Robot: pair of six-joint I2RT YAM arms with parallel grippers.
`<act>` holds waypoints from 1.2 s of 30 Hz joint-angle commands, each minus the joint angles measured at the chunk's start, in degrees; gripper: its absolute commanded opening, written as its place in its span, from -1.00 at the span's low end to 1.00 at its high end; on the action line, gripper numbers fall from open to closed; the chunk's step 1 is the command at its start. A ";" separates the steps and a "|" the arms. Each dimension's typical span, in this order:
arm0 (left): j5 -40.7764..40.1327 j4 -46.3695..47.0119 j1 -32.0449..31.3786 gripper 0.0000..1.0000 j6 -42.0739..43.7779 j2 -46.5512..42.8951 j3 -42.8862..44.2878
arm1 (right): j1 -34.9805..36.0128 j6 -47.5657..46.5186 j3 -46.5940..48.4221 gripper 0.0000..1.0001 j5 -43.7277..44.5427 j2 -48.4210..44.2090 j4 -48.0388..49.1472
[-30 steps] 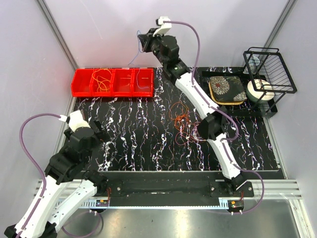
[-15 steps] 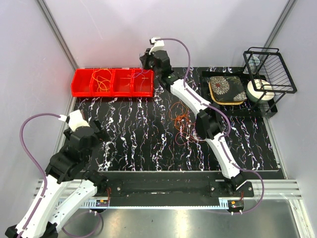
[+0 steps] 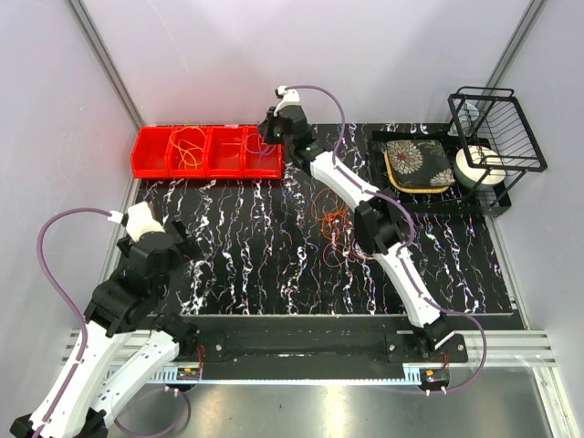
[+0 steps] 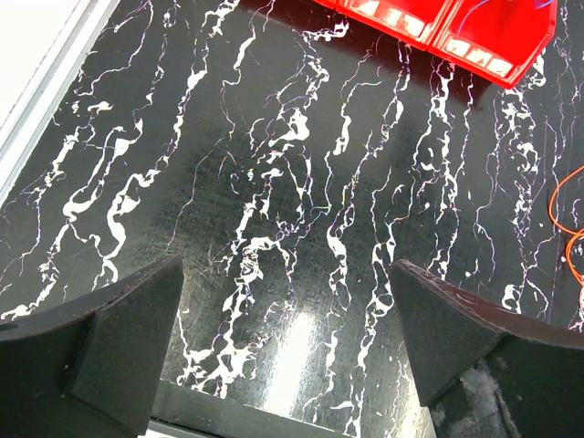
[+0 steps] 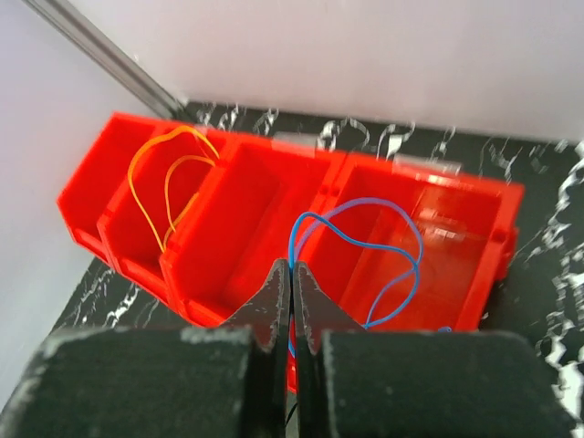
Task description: Untangle the cables
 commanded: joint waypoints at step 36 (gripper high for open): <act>6.96 4.25 1.58 0.89 3.59 4.73 0.55 | -0.42 -0.23 -2.74 0.94 6.34 -17.18 -5.98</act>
